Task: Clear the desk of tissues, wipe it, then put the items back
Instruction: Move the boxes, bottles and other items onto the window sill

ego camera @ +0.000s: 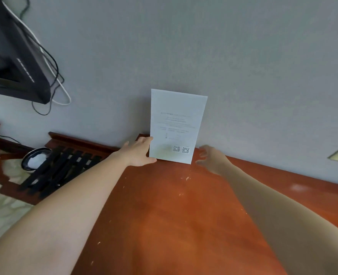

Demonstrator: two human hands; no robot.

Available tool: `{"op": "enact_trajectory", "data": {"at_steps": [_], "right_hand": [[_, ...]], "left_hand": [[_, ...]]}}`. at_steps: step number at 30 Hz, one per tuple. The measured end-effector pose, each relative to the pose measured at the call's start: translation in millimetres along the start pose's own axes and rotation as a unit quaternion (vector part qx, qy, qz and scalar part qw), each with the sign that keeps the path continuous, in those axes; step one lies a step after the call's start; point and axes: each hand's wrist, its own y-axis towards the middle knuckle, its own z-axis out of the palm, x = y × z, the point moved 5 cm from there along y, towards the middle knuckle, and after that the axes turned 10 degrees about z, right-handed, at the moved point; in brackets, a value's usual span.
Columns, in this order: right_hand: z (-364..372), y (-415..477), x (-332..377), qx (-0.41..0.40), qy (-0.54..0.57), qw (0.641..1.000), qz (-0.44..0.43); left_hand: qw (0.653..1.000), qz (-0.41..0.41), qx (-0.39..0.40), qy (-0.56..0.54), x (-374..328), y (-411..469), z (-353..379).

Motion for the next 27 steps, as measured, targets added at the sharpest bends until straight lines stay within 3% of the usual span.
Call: {"op": "enact_trajectory", "data": {"at_steps": [8, 14, 21, 27], "right_hand": [[4, 79, 18, -0.014, -0.002, 0.998, 0.062], [22, 110, 7, -0.005, 0.102, 0.991, 0.087], [11, 87, -15, -0.055, 0.166, 0.983, 0.052], [-18, 28, -73, -0.095, 0.324, 0.940, 0.057]], "left_hand": [[0.997, -0.033, 0.004, -0.074, 52, 79, -2], [0.981, -0.033, -0.039, -0.190, 58, 107, 10], [0.978, -0.035, -0.099, -0.178, 51, 92, 8], [0.950, 0.037, -0.071, -0.300, -11, 66, 2]]}}
